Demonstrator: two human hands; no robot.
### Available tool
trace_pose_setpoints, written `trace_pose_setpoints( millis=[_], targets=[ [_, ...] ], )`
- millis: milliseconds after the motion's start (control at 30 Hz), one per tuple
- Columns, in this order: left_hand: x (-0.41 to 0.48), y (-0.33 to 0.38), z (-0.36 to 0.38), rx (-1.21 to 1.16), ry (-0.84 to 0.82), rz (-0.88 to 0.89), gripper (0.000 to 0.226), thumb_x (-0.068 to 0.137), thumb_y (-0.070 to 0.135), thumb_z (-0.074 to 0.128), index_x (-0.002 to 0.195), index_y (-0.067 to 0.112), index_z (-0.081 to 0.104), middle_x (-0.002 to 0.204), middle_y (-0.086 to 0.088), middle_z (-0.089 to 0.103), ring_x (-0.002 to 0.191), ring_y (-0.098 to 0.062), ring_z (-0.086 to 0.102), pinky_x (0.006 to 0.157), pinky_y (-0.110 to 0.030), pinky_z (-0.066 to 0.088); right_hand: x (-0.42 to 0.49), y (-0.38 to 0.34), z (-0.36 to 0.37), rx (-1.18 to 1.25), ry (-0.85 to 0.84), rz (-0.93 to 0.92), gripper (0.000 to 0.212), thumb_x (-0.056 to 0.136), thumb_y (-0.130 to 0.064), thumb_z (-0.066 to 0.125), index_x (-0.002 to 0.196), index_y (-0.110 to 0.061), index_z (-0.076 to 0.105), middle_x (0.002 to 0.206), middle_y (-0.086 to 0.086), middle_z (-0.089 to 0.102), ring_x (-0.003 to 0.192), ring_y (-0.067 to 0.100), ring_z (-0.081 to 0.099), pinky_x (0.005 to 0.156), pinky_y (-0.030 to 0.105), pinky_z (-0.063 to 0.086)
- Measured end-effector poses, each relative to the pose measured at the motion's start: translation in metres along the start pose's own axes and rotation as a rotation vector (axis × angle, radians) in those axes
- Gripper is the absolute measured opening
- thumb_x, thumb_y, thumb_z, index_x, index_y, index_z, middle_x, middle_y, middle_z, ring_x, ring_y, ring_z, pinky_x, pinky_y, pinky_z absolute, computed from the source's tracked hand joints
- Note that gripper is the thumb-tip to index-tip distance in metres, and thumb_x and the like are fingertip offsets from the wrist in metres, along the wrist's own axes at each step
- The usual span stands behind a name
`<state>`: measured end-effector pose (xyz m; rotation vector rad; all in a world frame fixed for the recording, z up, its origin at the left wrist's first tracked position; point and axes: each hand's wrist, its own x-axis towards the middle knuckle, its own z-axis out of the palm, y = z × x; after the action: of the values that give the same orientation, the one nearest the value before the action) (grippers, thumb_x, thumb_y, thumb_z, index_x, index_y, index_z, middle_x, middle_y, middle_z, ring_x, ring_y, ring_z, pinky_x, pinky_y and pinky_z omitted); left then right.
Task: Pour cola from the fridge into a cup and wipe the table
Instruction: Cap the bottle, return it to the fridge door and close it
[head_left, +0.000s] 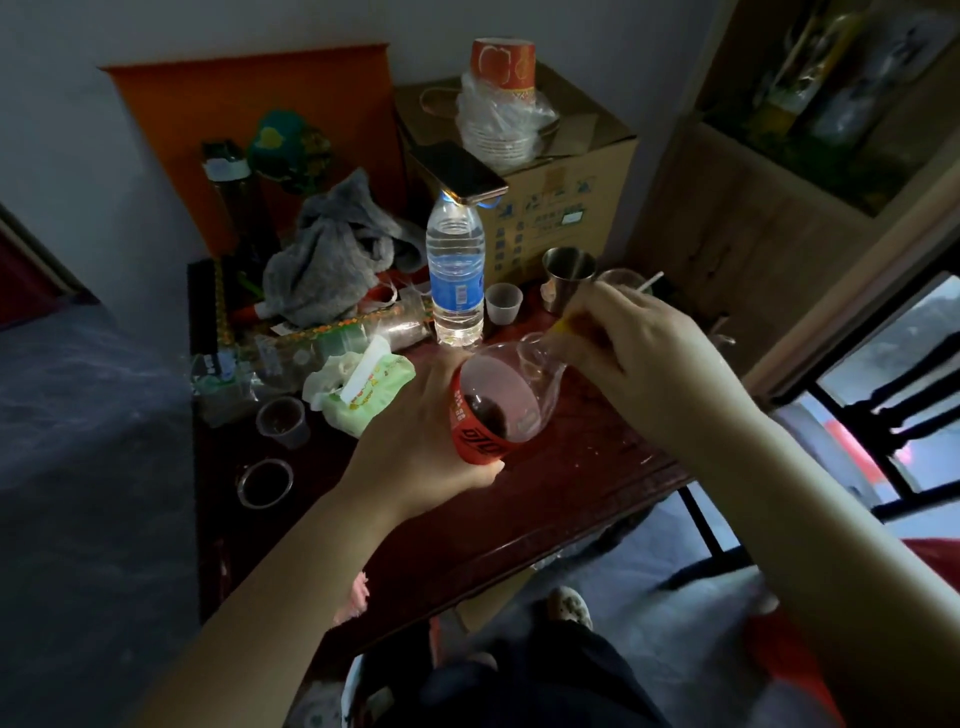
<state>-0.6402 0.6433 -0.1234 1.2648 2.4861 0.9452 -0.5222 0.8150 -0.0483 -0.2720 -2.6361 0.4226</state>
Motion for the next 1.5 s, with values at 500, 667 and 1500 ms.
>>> trace_pose_setpoints(
  millis=[500,667,1500],
  targets=[
    [0.001,0.016,0.007,0.006,-0.003,0.07,0.094,0.054,0.036,0.085,0.133,0.03,0.035,0.128,0.012,0.049,0.116,-0.01,0.051,0.091,-0.025,0.041,0.004,0.009,0.002,-0.036,0.24,-0.114,0.024,0.087,-0.023,0.047,0.069,-0.008,0.051,0.056,-0.003,0.043,0.051,0.018,0.041,0.047,0.034,0.041],
    [-0.004,0.013,0.005,0.071,0.047,0.083,0.09,0.055,0.032,0.084,0.133,0.023,0.039,0.124,0.007,0.053,0.112,-0.016,0.052,0.085,-0.019,0.033,0.006,-0.008,0.008,-0.207,0.272,0.174,0.033,0.085,-0.041,0.037,0.061,-0.018,0.042,0.044,-0.007,0.029,0.041,0.024,0.035,0.044,0.027,0.031],
    [-0.028,0.077,0.026,-0.088,0.041,0.244,0.101,0.052,0.03,0.092,0.136,0.012,0.039,0.132,0.0,0.05,0.117,-0.016,0.052,0.094,-0.023,0.043,-0.078,-0.015,-0.041,0.036,0.229,0.286,0.063,0.075,-0.071,0.046,0.114,-0.021,0.049,0.084,-0.019,0.049,0.069,0.002,0.049,0.061,0.018,0.038]
  ],
)
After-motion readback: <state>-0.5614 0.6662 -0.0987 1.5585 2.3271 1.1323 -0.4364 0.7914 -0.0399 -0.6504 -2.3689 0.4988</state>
